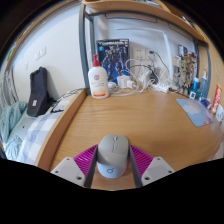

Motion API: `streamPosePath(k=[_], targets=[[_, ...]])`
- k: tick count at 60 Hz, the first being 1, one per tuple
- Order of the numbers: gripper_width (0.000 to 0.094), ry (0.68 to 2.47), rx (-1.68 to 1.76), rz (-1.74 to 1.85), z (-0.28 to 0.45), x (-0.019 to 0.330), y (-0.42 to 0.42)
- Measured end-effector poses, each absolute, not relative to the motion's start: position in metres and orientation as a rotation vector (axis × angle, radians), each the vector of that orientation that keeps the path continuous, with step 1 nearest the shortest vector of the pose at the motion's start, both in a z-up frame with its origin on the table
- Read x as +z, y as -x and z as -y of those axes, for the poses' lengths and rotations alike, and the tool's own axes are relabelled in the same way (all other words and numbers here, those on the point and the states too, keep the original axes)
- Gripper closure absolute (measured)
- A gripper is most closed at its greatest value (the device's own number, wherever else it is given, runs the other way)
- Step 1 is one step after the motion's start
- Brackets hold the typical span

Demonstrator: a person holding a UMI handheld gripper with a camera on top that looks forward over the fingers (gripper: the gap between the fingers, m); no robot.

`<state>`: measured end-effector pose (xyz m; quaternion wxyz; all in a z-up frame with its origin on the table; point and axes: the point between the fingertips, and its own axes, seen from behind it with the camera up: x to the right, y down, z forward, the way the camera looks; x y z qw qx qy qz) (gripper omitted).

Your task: Arrange mouse

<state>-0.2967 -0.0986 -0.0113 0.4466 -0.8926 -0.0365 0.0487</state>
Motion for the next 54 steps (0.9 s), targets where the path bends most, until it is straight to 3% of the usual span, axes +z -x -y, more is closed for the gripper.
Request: streamPosePath(k=[7,16,28,39,49,54], targets=[[0.0419,2.198,0.121,0.045,0.094,-0.011,0.295],[0.0596,2.202,0.117,0.074,0.096,-0.012,0.295],[0.0612,2.238,0.177,0.159,0.094,-0.003,0.299],[0.0614,2.144,0.208,0.187,0.062,0.094,0.26],[0.0613,1.999,0.158,0.185,0.008,0.205,0.168],[0.0614,1.95,0.101,0.188,-0.018,0.242,0.105]])
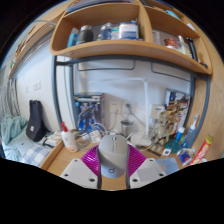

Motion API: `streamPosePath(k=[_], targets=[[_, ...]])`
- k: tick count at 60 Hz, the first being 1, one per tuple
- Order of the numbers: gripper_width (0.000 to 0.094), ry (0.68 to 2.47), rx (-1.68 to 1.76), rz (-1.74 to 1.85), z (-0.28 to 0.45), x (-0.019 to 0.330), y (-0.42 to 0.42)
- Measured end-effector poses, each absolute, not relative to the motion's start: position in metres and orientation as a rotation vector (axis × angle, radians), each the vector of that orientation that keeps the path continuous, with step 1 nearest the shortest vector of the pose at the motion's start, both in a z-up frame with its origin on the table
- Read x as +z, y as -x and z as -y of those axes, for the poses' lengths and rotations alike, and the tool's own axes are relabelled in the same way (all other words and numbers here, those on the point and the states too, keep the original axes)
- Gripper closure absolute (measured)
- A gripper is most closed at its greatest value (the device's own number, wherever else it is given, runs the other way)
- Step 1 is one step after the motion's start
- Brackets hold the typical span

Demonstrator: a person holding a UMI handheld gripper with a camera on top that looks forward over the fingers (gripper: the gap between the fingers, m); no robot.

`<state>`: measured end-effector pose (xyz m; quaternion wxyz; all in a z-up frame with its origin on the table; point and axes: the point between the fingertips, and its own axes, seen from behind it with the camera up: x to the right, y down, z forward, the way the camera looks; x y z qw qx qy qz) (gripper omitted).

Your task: Arrange mouse

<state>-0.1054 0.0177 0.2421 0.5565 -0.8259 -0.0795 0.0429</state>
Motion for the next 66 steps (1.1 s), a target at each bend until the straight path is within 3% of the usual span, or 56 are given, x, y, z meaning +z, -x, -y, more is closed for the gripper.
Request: streamPosePath(k=[6,11,20,32,42,50,52,53,66], targets=[[0.0612,1.93,0.073,0.161,-0.049,0.255,0.036],[0.0614,1.944,0.054,0.135,-0.068,0.243,-0.02],[0.0616,2.06,-0.004,0.094,-0.091,0.171,-0.099],[0.0614,2.207,0.045,0.079,-0.1,0.068,-0.131],[0.0616,2.291,0.051,0.118,-0.092,0.014,-0.138],[0.0603,2.292,0.075,0.114,-0.088,-0.003,-0.137],[0.0588,2.284,0.087,0.1,-0.088,-0.003,-0.136],[0.0525,2.281,0.089,0.099,-0.088,-0.003,-0.136],[0.025,2.303,-0.005,0.173,-0.076,0.002,-0.138]])
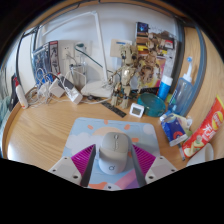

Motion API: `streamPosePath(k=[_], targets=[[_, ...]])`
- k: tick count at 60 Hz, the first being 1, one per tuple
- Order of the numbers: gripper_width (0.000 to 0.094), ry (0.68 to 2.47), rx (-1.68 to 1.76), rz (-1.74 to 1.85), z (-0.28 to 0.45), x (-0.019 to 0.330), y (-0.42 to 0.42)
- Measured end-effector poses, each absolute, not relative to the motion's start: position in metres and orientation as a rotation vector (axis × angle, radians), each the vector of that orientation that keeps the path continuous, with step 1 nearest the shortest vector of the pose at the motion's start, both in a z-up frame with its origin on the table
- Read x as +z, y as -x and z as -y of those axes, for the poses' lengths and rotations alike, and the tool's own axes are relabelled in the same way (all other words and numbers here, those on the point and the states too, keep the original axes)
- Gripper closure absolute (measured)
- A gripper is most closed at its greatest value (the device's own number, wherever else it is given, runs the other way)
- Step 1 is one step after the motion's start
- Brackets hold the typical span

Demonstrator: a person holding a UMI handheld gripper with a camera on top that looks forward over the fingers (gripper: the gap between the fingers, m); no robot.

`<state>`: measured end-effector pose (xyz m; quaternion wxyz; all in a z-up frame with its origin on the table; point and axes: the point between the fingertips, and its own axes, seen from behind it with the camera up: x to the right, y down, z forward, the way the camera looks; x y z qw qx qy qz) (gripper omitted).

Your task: Arrange mouse

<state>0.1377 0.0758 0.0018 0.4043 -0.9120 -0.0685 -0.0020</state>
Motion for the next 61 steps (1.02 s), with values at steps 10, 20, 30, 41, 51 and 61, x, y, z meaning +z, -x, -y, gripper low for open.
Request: streamPosePath(k=[10,20,30,41,51,61], targets=[[0.0118,2.248,-0.08,0.13,-0.052,0.06,-0.141],[0.0118,2.196,-0.097,0.041,-0.012,0.136,-0.127],[0.0115,2.136,-0.073,-0.022,0.032,0.201,-0.095],[0.0119,2.075,-0.06,-0.026,0.074,0.249,-0.05],[0.0121,2.063,-0.063,-0.01,0.102,0.261,-0.016],[0.012,2.1,-0.099,-0.007,0.125,0.248,-0.006]])
